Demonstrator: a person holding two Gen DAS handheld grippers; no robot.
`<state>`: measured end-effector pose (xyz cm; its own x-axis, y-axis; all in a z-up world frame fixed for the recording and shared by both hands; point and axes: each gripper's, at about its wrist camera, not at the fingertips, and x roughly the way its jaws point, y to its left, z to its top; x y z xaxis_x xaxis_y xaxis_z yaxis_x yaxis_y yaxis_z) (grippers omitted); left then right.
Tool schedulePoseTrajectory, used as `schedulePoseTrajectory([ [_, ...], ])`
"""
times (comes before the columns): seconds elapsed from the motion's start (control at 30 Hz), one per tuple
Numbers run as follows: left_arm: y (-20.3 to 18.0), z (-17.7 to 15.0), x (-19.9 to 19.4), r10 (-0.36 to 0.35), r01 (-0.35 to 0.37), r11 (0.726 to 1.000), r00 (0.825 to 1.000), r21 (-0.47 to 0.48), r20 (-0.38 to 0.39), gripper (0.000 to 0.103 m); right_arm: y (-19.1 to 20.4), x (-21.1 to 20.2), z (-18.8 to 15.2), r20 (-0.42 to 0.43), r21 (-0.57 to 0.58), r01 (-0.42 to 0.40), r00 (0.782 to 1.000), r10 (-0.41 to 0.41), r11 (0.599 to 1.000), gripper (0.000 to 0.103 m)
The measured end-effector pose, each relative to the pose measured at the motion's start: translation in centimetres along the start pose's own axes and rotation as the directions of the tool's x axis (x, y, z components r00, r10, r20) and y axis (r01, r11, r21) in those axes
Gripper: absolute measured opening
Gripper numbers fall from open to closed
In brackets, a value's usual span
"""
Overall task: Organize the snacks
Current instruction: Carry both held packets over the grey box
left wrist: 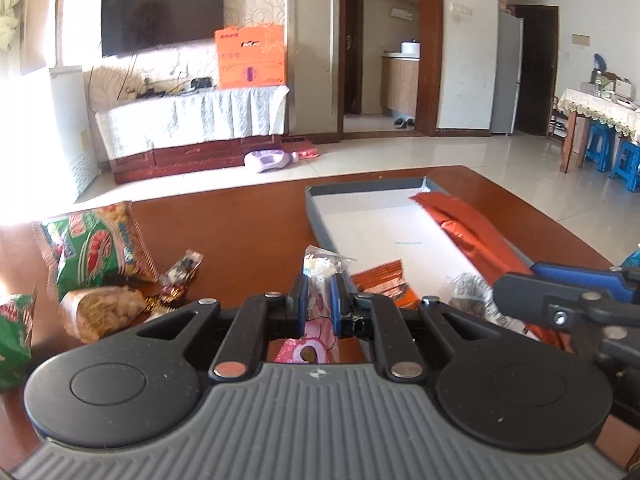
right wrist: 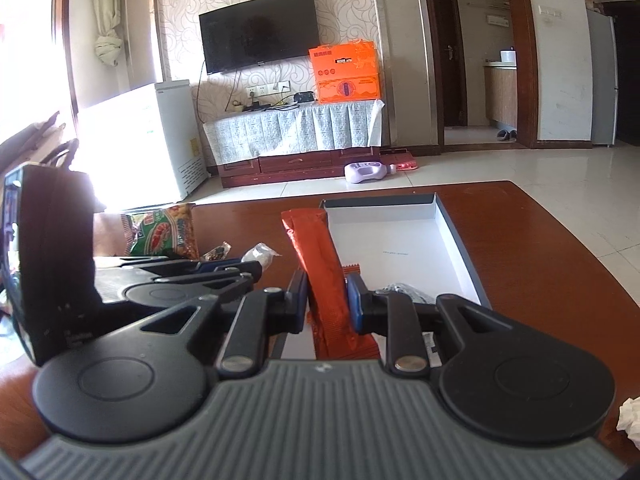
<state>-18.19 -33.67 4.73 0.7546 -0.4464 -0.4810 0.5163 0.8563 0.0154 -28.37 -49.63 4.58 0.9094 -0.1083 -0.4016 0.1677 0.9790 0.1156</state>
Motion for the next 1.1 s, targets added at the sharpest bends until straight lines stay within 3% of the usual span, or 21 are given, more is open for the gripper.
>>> schedulePoseTrajectory([
  [0.47,-1.8,1.5,2.5,-0.041,0.040,0.999,0.999,0.013,0.008,0.014,-1.4,1.1,0.3,0.002,0.015,0.051,0.999,-0.052,0.999,0.025],
  [1.1,-2.6,4.1,9.0,-0.086,0.086,0.996,0.996,-0.009,-0.019,0.014,-2.6,4.5,-0.1,-0.083,0.000,0.118,0.990,-0.117,0.993,0.025],
])
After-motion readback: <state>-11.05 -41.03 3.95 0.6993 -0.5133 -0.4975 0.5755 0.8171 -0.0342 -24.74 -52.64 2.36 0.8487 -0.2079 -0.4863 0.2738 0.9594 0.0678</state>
